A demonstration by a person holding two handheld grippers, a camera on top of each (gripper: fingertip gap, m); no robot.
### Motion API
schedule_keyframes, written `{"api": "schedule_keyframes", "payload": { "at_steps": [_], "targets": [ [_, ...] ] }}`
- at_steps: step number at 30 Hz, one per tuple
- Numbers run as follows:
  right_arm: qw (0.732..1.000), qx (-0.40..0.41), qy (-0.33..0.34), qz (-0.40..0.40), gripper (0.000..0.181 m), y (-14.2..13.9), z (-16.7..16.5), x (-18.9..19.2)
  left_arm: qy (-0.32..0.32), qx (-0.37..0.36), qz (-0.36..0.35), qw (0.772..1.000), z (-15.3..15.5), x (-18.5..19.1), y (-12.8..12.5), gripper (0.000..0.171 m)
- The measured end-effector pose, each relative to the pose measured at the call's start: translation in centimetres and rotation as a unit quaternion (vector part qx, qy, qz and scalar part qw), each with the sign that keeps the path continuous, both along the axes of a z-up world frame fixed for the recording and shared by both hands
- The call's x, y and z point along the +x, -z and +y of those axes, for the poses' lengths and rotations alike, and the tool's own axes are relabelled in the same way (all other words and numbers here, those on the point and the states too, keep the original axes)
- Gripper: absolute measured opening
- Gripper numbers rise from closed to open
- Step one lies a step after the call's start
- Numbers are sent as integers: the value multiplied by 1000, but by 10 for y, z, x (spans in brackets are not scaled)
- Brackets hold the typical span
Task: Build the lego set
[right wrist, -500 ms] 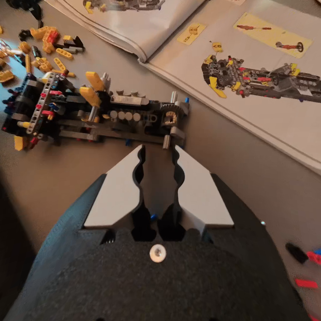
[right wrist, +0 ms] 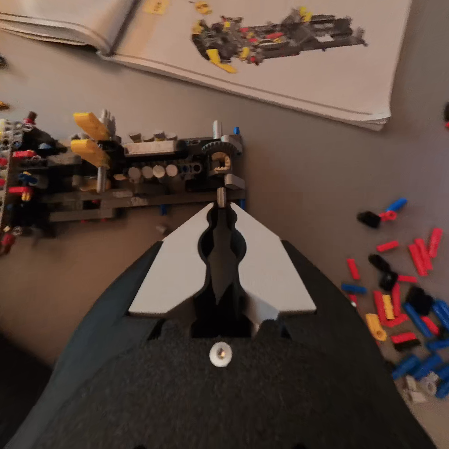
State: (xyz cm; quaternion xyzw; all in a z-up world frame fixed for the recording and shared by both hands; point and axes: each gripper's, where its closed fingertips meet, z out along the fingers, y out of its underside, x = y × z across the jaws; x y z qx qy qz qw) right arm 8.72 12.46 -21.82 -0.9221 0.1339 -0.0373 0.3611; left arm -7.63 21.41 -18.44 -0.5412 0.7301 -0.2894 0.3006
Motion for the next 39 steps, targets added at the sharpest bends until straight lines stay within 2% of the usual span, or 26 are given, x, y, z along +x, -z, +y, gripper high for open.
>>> {"api": "schedule_keyframes", "payload": {
  "at_steps": [1, 3, 5, 8, 11, 15, 17, 21, 24, 28, 31, 33, 36, 39],
  "targets": [
    [1000, -2, 6, -8, 6, 0, 2, 6, 10, -25, 2, 1000, -4, -3, -6, 25],
    [1000, -1, 5, -5, 6, 0, 8, 11, 38, -74, 39, 996, -20, -17, -3, 53],
    [1000, -4, 0, -9, 6, 1, 11, 12, 23, -28, 57, 998, -23, -22, 12, 81],
    [1000, 2, -3, -12, 6, 1, 13, 12, -2, 38, 58, 998, -20, -15, 29, 94],
    [1000, 7, 1, -9, 6, 0, 11, 14, -16, 11, 54, 998, -16, -8, 28, 89],
    [1000, 16, 8, 10, 6, 1, 10, 14, -9, 27, 54, 998, 5, -3, 27, 85],
    [1000, 15, 8, 9, 6, 1, 11, 15, -26, 33, 55, 998, 22, -1, 26, 72],
    [999, 28, 7, 23, 6, 2, 14, 9, -40, 13, 36, 998, 25, -10, 20, 78],
    [999, 37, 7, 35, 6, 0, 14, 7, -82, -33, -5, 996, 29, -41, 2, 75],
    [998, 44, 0, 51, 7, 0, 16, 3, -200, -96, -38, 974, 58, -123, -16, 72],
    [997, 64, -12, 42, 15, -8, 14, 0, -317, -83, -15, 945, 101, -193, -8, 68],
    [994, 96, -22, 39, 21, -19, 12, -5, -369, -67, 8, 927, 128, -224, 2, 64],
    [987, 155, -30, 19, 22, -43, 11, -13, -385, -43, -1, 922, 157, -228, 11, 52],
    [982, 182, -44, 14, 21, -52, 10, -28, -360, -38, -6, 932, 165, -210, 18, 41]
  ]
}}
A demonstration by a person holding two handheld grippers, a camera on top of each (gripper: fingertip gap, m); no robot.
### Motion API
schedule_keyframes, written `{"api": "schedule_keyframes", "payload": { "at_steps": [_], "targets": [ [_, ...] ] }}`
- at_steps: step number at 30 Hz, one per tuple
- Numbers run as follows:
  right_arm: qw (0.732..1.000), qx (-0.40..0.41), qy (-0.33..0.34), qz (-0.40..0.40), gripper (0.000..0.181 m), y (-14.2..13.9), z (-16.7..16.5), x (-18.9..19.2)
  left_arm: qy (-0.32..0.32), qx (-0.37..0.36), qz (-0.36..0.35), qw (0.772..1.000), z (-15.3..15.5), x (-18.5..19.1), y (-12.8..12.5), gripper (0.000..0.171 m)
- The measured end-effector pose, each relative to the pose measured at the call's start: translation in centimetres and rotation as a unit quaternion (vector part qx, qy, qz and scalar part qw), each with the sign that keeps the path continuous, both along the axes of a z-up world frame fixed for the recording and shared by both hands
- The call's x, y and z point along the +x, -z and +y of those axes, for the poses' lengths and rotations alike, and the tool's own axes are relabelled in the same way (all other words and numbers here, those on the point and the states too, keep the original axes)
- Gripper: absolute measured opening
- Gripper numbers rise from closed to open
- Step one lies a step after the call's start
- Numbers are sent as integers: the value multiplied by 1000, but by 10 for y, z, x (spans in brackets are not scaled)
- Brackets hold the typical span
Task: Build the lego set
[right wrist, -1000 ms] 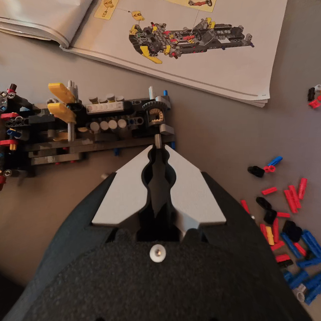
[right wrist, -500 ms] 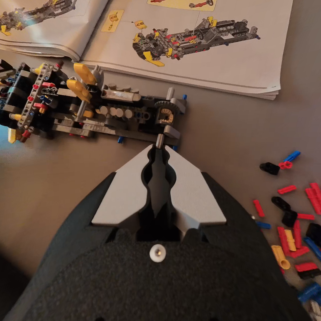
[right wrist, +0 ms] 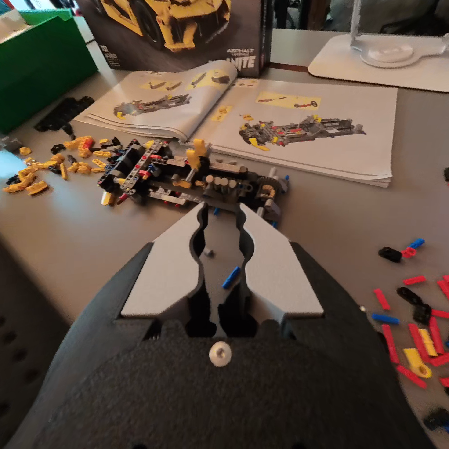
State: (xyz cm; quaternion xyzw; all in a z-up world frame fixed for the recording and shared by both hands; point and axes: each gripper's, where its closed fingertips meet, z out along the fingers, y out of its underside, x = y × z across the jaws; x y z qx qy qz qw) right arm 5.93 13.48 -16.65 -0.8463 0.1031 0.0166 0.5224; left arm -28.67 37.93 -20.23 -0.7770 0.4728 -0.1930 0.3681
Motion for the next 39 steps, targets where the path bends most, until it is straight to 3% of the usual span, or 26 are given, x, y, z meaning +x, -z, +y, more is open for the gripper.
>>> {"api": "schedule_keyframes", "payload": {
  "at_steps": [1, 4, 8, 11, 13, 15, 17, 20, 24, 33, 39],
  "targets": [
    [1000, -1, -2, -1, 22, 1, -1, -4, 7, 1, 15, 1000, 1, 4, 5, 37],
    [1000, 3, 0, -17, 21, -1, -7, -10, 5, 40, 81, 996, 10, 2, 17, 4],
    [999, 28, -2, -30, 18, -10, -11, -12, 46, 77, 73, 993, -5, 18, -7, 3],
    [998, 59, -8, -20, 17, -20, -12, -11, 195, 69, -29, 978, -84, 81, -54, 3],
    [996, 89, 4, -6, 17, -30, -15, -4, 333, 27, -82, 939, -168, 131, -70, 3],
    [993, 113, 26, 4, 17, -38, -24, 10, 421, 7, -79, 904, -231, 169, -63, 3],
    [993, 113, 43, 7, 17, -37, -36, 24, 454, 0, -43, 890, -259, 197, -43, 3],
    [994, 94, 57, -2, 17, -29, -54, 37, 454, -24, 6, 891, -268, 218, -15, 3],
    [992, 110, 40, 43, 17, -29, -54, 35, 451, -35, 30, 891, -272, 226, 1, 3],
    [997, 69, 10, 27, 16, -14, -44, 24, 463, -25, 41, 885, -278, 240, 17, 5],
    [998, 60, 7, 26, 16, -11, -43, 22, 436, -9, 32, 899, -267, 232, 8, 29]
  ]
}}
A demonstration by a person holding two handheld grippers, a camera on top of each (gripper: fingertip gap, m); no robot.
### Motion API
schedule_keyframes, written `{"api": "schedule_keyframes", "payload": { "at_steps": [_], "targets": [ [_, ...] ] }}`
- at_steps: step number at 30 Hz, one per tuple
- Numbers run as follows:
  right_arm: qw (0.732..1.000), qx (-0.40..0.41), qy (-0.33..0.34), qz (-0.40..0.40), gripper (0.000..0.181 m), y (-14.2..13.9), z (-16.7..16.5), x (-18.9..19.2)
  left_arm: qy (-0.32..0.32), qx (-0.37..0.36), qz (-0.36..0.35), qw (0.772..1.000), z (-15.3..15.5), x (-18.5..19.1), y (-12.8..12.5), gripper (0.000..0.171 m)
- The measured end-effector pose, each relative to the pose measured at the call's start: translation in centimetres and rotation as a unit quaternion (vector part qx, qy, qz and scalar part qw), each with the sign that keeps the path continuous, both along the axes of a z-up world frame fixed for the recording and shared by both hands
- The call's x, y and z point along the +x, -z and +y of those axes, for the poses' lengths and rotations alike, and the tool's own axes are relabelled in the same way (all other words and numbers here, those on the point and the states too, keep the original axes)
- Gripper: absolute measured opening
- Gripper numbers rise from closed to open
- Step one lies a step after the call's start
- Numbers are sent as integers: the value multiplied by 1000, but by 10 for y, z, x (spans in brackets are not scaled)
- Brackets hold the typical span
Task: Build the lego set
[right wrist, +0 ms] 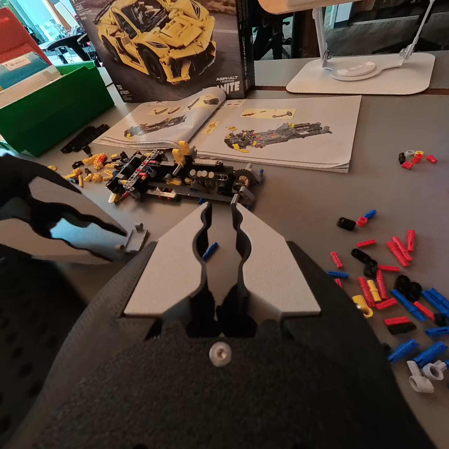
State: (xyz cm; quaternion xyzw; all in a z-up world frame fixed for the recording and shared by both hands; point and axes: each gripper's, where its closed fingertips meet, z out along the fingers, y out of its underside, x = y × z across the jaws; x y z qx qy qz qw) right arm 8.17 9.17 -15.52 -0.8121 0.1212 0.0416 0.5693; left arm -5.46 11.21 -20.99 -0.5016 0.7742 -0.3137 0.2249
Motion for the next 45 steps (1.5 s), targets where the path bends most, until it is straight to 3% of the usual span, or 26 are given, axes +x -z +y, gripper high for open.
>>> {"api": "schedule_keyframes", "payload": {
  "at_steps": [5, 7, 10, 13, 15, 17, 19, 23, 31, 33, 35, 38, 39, 45],
  "targets": [
    [1000, -6, -4, -5, 16, 2, 1, -2, -115, -51, -72, 989, 39, -57, -45, 37],
    [1000, -11, -6, -8, 16, 4, 2, -3, -192, -72, -100, 974, 70, -98, -57, 41],
    [1000, -20, -8, -11, 15, 7, 4, -4, -331, -47, -120, 935, 134, -182, -61, 49],
    [999, -30, -7, -19, 15, 9, 5, -4, -492, 8, -104, 864, 206, -290, -50, 61],
    [999, -35, -5, -28, 14, 10, 5, -4, -615, 9, -62, 786, 244, -373, -31, 70],
    [999, -38, -2, -33, 14, 11, 5, -3, -691, -43, -40, 720, 260, -433, -6, 87],
    [999, -40, 3, -37, 14, 11, 4, -2, -726, -111, -59, 676, 266, -463, 13, 95],
    [998, -45, 12, -43, 14, 12, 3, 1, -716, -255, -122, 638, 263, -458, 27, 98],
    [997, -49, 15, -52, 14, 13, 2, 1, -720, -292, -115, 618, 261, -459, 43, 94],
    [997, -50, 13, -53, 14, 13, 2, 0, -716, -300, -115, 619, 256, -462, 41, 87],
    [997, -50, 11, -54, 14, 13, 2, -1, -708, -302, -115, 628, 249, -466, 34, 68],
    [997, -49, 8, -56, 14, 13, 2, -2, -685, -314, -121, 646, 233, -467, 17, 12],
    [997, -49, 7, -56, 14, 13, 2, -2, -680, -312, -121, 652, 228, -467, 11, 4],
    [997, -50, 4, -61, 14, 13, 2, -4, -614, -309, -196, 700, 219, -438, -61, 0]
  ]
}}
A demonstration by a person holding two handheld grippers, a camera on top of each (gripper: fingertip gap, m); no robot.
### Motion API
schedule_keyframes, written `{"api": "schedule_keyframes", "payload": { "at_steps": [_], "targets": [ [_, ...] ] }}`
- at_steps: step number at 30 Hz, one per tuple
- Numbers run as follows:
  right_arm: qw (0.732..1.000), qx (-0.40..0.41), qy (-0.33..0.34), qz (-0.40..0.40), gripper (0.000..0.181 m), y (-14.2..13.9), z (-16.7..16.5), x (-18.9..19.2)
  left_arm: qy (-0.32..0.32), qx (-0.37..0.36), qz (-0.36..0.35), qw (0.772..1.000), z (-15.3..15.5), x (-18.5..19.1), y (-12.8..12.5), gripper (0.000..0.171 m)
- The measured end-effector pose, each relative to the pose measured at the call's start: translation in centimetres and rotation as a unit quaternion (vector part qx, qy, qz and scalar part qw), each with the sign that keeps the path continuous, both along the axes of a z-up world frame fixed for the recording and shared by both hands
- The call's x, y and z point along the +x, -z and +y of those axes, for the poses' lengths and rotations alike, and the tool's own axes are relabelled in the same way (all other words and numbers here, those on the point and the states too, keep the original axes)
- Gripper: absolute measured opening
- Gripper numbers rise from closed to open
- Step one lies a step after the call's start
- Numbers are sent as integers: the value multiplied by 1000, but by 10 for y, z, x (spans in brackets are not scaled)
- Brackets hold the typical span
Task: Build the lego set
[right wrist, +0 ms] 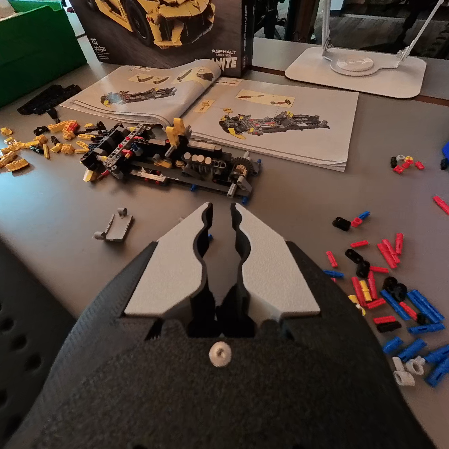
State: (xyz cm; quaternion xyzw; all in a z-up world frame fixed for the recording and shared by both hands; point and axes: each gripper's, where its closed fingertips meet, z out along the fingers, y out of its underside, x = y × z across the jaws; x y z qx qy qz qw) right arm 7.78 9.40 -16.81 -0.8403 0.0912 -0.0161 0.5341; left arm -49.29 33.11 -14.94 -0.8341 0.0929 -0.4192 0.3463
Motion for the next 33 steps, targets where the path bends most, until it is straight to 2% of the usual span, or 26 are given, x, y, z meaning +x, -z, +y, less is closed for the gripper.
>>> {"api": "schedule_keyframes", "payload": {
  "at_steps": [3, 5, 8, 10, 11, 12, 14, 16, 20, 27, 33],
  "targets": [
    [999, 25, -22, -6, 14, -16, 5, -14, 54, 48, -111, 991, -15, 41, -54, 0],
    [996, 53, -72, 8, 15, -39, 17, -47, 110, 77, -199, 971, -31, 79, -94, 0],
    [973, 84, -205, 66, 20, -82, 44, -132, 185, 109, -294, 931, -58, 144, -140, 0],
    [936, 88, -314, 133, 32, -105, 53, -200, 224, 126, -322, 911, -75, 187, -155, 0],
    [921, 89, -351, 145, 36, -114, 54, -227, 236, 126, -317, 910, -81, 208, -155, 0],
    [916, 96, -367, 130, 36, -123, 55, -244, 247, 120, -307, 911, -86, 229, -151, 0],
    [922, 121, -359, 73, 31, -140, 57, -262, 274, 102, -299, 908, -102, 263, -144, 0],
    [937, 127, -322, 44, 31, -147, 59, -261, 286, 87, -289, 909, -116, 290, -136, 0],
    [952, 98, -289, 38, 33, -139, 59, -248, 308, 66, -278, 907, -142, 325, -123, 0],
    [944, 87, -293, 123, 37, -125, 63, -237, 350, -7, -338, 874, -178, 353, -127, 0],
    [917, 119, -322, 202, 35, -138, 54, -234, 365, -52, -389, 844, -188, 356, -135, 0]
  ]
}}
